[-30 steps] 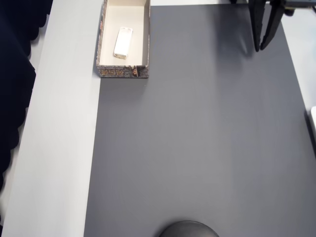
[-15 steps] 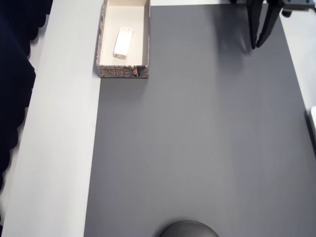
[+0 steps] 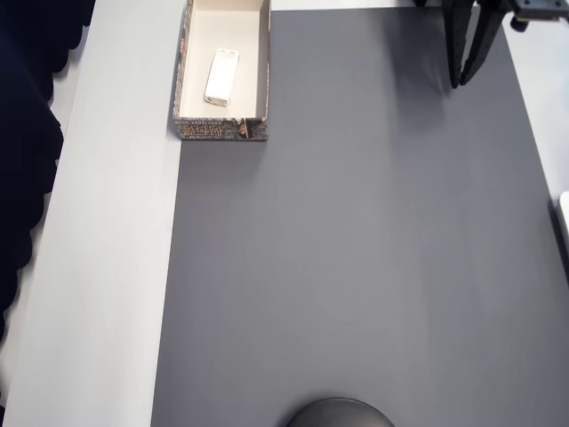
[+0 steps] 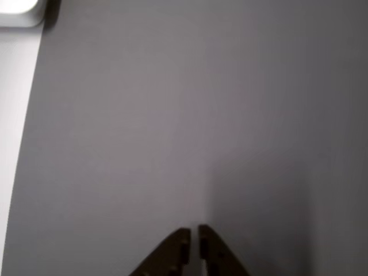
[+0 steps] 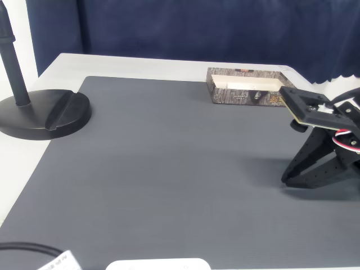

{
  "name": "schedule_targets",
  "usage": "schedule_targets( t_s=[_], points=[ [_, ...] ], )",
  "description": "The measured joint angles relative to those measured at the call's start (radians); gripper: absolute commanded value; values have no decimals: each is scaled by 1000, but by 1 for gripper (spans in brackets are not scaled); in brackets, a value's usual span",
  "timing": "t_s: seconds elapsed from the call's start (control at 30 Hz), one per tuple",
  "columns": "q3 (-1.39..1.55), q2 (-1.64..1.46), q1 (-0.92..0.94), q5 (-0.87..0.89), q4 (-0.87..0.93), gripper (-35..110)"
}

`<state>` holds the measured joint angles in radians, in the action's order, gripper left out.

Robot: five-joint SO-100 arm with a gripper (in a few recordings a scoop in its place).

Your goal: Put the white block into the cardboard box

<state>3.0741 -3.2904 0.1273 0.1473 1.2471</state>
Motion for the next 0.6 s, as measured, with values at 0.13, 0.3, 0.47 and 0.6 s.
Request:
schedule_targets(
  t_s=[0.13, 0.3, 0.47, 0.6],
  points=[
    [0, 0, 0, 0, 0, -2],
    [0, 0, 0, 0, 0, -2],
    [0, 0, 9, 0, 0, -2],
    [0, 0, 9, 0, 0, -2]
  ],
)
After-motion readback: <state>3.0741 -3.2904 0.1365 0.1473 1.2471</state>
